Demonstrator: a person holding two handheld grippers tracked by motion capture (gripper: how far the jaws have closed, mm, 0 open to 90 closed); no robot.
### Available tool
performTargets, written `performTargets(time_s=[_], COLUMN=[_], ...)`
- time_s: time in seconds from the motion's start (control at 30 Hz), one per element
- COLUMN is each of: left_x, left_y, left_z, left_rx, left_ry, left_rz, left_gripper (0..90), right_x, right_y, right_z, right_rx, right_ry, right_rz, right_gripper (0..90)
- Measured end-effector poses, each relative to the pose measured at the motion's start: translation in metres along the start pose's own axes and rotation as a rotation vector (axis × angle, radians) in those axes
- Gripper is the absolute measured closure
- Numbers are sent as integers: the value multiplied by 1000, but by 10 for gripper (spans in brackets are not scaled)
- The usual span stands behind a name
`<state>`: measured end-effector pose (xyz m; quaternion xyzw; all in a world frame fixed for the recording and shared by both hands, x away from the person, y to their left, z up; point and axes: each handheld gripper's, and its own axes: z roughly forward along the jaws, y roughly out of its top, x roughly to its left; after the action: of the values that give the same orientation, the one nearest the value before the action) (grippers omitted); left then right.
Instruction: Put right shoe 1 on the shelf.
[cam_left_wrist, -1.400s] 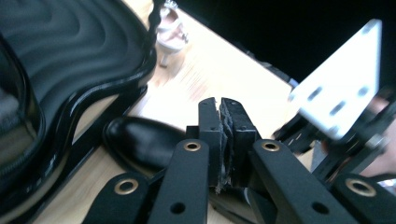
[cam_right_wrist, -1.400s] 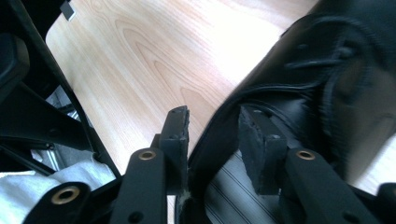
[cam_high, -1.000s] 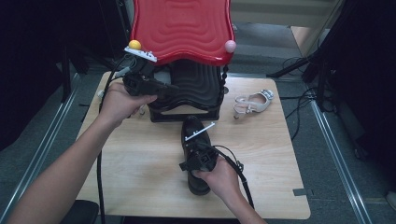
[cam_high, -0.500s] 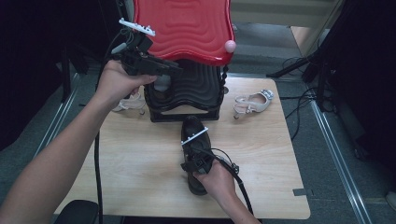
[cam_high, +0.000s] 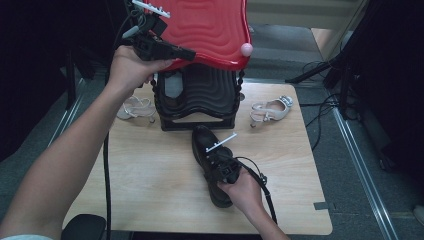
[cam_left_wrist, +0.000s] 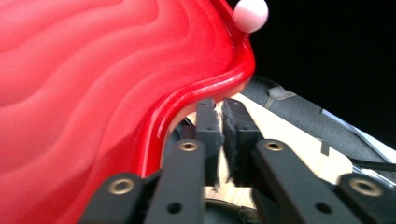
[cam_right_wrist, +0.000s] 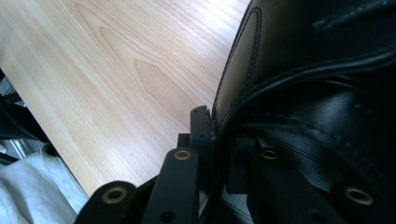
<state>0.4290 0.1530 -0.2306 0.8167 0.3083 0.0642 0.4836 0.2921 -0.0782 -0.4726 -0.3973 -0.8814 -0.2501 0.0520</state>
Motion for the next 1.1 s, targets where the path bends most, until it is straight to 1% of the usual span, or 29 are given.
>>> performTargets(time_s=[0.03, 0.07, 0.13, 0.17, 0.23, 0.27, 0.3, 0.33, 0.4, 0.43, 0.47, 0.5, 0.53, 0.57, 0.6, 0.63, 0.73, 0.77, 0.8, 0.83, 0.87, 0.9, 1.0, 1.03, 1.07, 1.1], left_x=[0, 0, 2, 3, 6, 8, 10, 11, 14, 15, 16, 17, 16, 16, 16, 16, 16, 16, 17, 18, 18, 19, 19, 18, 18, 18], left_y=[2, 3, 9, 11, 15, 17, 18, 19, 20, 20, 20, 20, 20, 20, 20, 20, 20, 19, 20, 20, 20, 19, 19, 19, 19, 19], left_z=[1, 2, 7, 8, 12, 13, 13, 14, 17, 19, 20, 21, 23, 24, 25, 26, 29, 30, 31, 31, 31, 32, 33, 33, 33, 34], left_rx=[1, 3, 19, 24, 30, 25, 18, 19, 27, 29, 28, 30, 32, 38, 38, 42, 51, 51, 51, 52, 55, 53, 48, 48, 48, 48], left_ry=[4, 8, 33, 32, 48, 50, 43, 48, 62, 74, 69, 67, 74, 72, 79, 75, 76, 84, 85, 80, 86, 85, 88, 92, 96, 95], left_rz=[1, 7, 17, 18, 18, 15, 15, 11, 8, 10, 8, 5, 5, 8, 10, 7, 14, 15, 12, 10, 11, 8, 7, 7, 6, 2], left_gripper=[899, 899, 898, 898, 898, 897, 897, 897, 897, 897, 897, 897, 897, 897, 897, 897, 897, 897, 897, 897, 897, 897, 897, 891, 892, 892], right_x=[-4, -4, -7, -10, -14, -16, -19, -22, -26, -28, -28, -30, -30, -31, -32, -32, -31, -31, -29, -29, -27, -27, -25, -24, -24, -24], right_y=[-4, -4, -7, -9, -11, -12, -14, -15, -16, -17, -17, -17, -17, -17, -17, -17, -17, -16, -14, -13, -12, -12, -7, 0, 4, 4], right_z=[-8, -8, -16, -20, -27, -30, -33, -36, -41, -44, -47, -52, -52, -56, -61, -65, -77, -82, -93, -98, -103, -103, -116, -126, -129, -129], right_rx=[-30, -30, -53, -65, -80, -88, -94, -103, -111, -126, -130, -135, -135, -142, -149, -153, -169, -176, -185, -189, -194, -194, -209, -226, -233, -233], right_ry=[3, 3, 5, 7, 13, 15, 23, 31, 50, 58, 70, 89, 89, 96, 108, 111, 116, 119, 120, 117, 113, 113, 108, 106, 102, 102], right_rz=[-4, -4, -3, -5, -4, -1, 4, 3, 8, 8, 8, 21, 21, 20, 29, 33, 30, 29, 27, 17, 13, 13, 1, -3, -6, -6], right_gripper=[876, 876, 878, 879, 879, 879, 879, 879, 879, 879, 879, 878, 878, 878, 878, 878, 878, 877, 878, 877, 877, 877, 876, 876, 875, 875])
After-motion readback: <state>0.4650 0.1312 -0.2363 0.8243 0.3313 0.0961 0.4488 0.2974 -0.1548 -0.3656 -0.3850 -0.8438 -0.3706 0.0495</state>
